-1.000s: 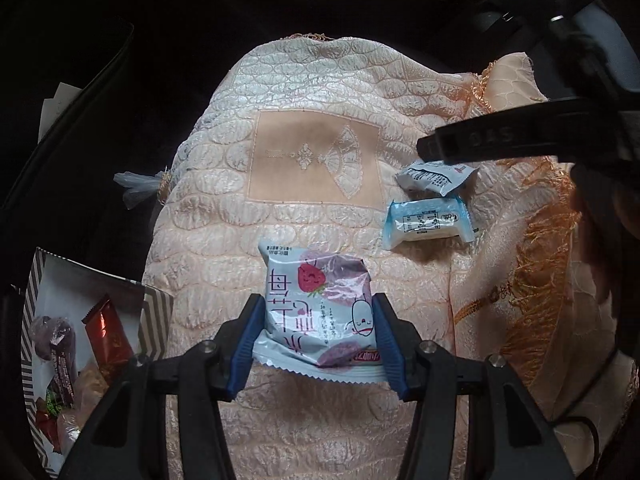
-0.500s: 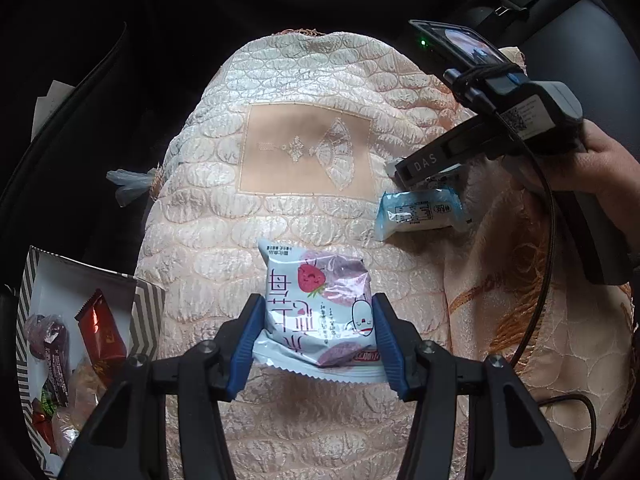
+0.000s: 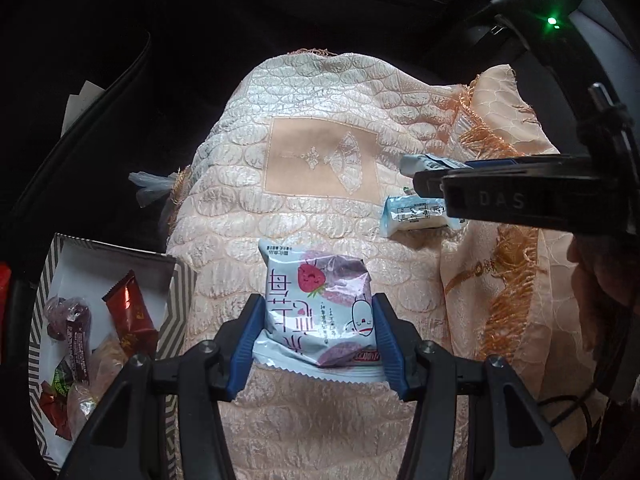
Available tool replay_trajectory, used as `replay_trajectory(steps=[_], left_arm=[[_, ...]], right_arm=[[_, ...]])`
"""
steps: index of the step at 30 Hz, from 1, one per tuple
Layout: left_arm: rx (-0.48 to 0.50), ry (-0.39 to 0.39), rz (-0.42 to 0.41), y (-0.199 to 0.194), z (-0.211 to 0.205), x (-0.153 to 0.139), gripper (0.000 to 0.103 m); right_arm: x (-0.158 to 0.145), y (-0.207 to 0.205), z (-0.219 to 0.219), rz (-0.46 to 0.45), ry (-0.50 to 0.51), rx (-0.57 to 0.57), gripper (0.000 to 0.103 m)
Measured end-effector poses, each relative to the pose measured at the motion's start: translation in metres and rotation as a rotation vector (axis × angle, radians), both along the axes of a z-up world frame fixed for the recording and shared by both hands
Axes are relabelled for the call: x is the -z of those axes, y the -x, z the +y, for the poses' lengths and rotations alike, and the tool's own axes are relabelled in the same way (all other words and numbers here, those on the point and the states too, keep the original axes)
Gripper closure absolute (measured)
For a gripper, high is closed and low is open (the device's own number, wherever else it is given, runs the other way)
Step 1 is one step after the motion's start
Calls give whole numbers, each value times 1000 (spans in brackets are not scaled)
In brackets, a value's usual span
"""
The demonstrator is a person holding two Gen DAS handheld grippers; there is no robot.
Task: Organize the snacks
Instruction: 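Grasp the white barcode packet with the right tool while left tool lifts the pink-print packet, then carry the pink-print packet with left tool over the tray while right tool carries the barcode packet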
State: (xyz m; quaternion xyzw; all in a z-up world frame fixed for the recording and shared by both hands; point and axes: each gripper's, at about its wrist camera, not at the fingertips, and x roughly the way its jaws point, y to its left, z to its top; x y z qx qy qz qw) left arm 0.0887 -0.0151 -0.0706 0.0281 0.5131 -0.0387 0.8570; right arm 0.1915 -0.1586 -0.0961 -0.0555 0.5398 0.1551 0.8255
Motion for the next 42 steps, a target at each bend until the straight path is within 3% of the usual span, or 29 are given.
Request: replay_trajectory(steps=[10, 18, 42], left_arm=[[-28, -24, -64, 46, 29, -20, 46], [-113, -57, -103, 73, 71, -28, 46], [-393, -47, -133, 125, 197, -30, 46]], right_arm=[[-41, 83, 19, -94, -75, 43, 48], [-37, 129, 46, -88, -142, 27, 48], [-46, 164, 168, -87, -155, -198, 48]])
